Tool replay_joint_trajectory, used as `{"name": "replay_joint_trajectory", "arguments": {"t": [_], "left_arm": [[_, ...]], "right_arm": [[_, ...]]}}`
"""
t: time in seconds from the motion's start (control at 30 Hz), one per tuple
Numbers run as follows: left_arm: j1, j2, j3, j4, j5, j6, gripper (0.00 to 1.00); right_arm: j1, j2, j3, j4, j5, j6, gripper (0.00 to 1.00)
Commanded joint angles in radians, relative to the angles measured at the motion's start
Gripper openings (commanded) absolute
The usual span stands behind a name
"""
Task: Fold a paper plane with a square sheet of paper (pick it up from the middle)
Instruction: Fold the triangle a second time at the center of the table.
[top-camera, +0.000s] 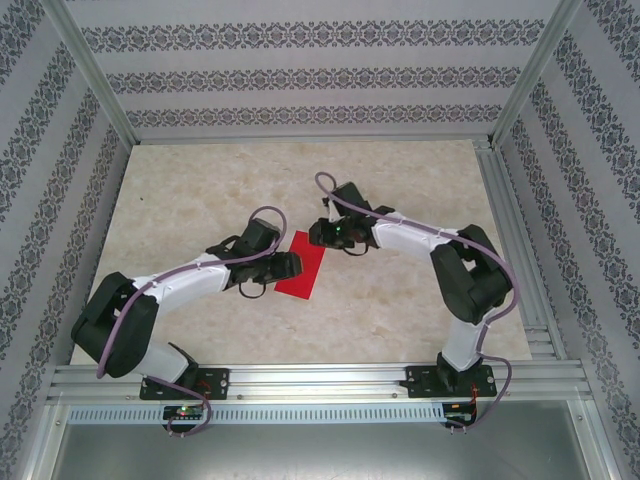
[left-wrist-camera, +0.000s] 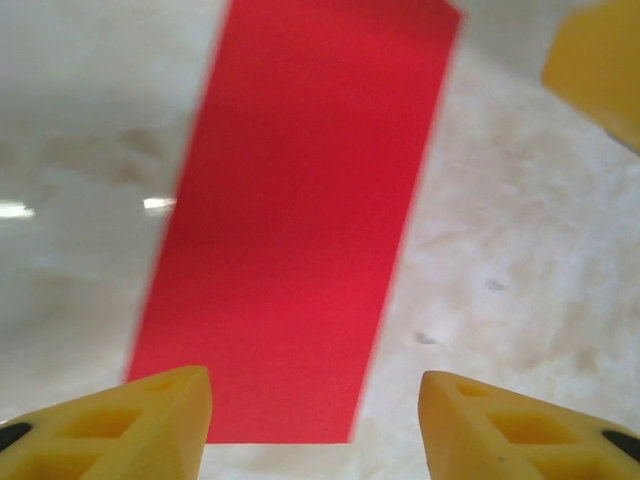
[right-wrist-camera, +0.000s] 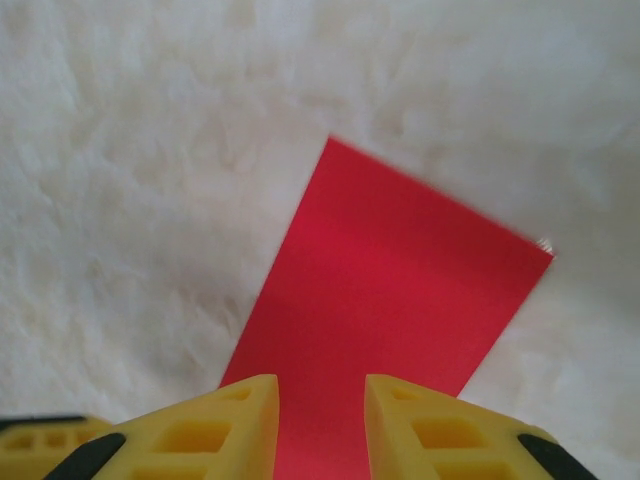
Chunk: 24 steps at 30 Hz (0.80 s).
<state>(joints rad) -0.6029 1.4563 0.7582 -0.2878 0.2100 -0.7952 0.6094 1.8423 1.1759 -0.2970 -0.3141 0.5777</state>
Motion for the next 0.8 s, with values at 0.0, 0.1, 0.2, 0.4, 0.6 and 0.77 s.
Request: {"name": "replay_joint_trajectory", "arguments": {"t": [0.0, 0.1, 0.2, 0.4, 0.6, 0.77], "left_arm": [[0.024, -0.015, -0.049, -0.055, -0.003, -0.016, 0.61], [0.033, -0.020, -0.065, -0.050, 0.015, -0.017, 0.63], [0.039, -0.018, -0.073, -0.042, 0.033, -0.011, 0.65], [0.048, 0.007, -0.068, -0.033, 0.061, 0.004, 0.66], [0.059, 0.035, -0.063, 0.001, 0.112, 0.005, 0.64], [0.062, 0.047, -0.051, 0.005, 0.146, 0.008, 0.62]], "right_arm": [[0.010, 0.071, 0.037, -0.050, 0.042, 0.004, 0.30], [0.012, 0.115, 0.072, -0.065, 0.050, -0.003, 0.30], [0.013, 0.154, 0.118, -0.103, 0.078, -0.024, 0.30], [0.004, 0.229, 0.191, -0.140, 0.058, -0.100, 0.29], [-0.034, 0.285, 0.251, -0.130, -0.044, -0.218, 0.27], [-0.041, 0.233, 0.271, -0.132, -0.056, -0.216, 0.27]]}}
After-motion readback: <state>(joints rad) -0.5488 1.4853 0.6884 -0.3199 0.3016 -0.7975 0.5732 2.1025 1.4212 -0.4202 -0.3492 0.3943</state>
